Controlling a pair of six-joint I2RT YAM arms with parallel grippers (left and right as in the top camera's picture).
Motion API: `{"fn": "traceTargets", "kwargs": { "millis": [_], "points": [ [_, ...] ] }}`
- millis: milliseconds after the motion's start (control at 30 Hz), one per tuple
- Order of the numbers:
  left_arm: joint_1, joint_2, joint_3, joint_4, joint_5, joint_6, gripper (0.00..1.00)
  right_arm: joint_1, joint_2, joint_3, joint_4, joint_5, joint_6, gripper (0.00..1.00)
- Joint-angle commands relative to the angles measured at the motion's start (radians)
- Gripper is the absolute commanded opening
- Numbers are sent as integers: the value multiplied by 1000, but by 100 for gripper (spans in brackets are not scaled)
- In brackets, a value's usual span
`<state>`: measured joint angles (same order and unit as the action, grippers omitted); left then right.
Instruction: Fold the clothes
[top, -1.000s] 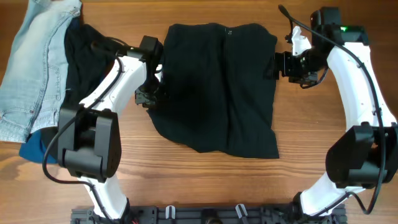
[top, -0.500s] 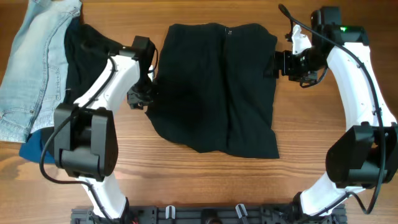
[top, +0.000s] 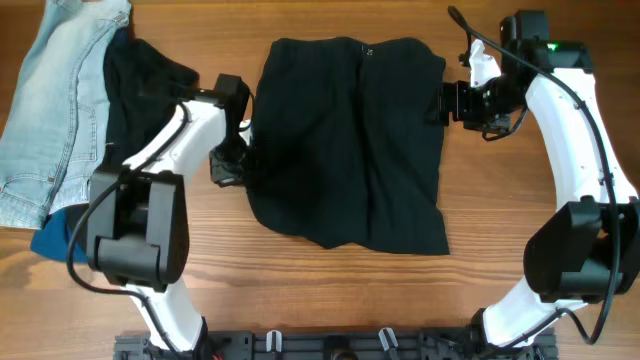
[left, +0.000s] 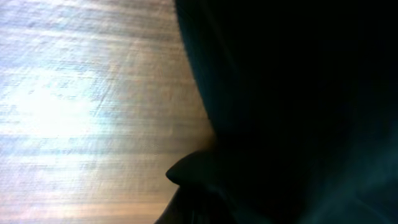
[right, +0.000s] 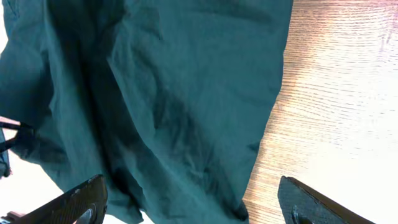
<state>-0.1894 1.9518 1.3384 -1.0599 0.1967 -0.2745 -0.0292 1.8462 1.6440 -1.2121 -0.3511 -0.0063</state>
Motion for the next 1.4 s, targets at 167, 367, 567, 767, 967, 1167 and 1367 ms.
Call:
{"fn": "traceTargets", "kwargs": {
  "millis": [167, 367, 567, 767, 967, 1167, 1367],
  "points": [
    [146, -249, 105, -21, 24, 31, 4, 16, 13, -5, -44, -16, -16, 86],
    [220, -284, 104, -21, 24, 35, 4, 49, 13, -98, -51, -23, 25, 83],
    [219, -283, 104, 2, 23, 35, 4, 137, 13, -255, 29, -24, 119, 75],
    [220, -283, 104, 7, 23, 36, 4, 219, 13, -349, 80, 39, 268, 68],
    [219, -283, 104, 14, 19, 43, 4, 295, 12, -448, 135, 128, 458, 62],
    [219, -282, 104, 28, 19, 58, 4, 343, 12, -531, 216, 153, 562, 55],
    [219, -283, 103, 28, 19, 58, 4, 345, 12, -607, 300, 162, 591, 31]
  ]
}}
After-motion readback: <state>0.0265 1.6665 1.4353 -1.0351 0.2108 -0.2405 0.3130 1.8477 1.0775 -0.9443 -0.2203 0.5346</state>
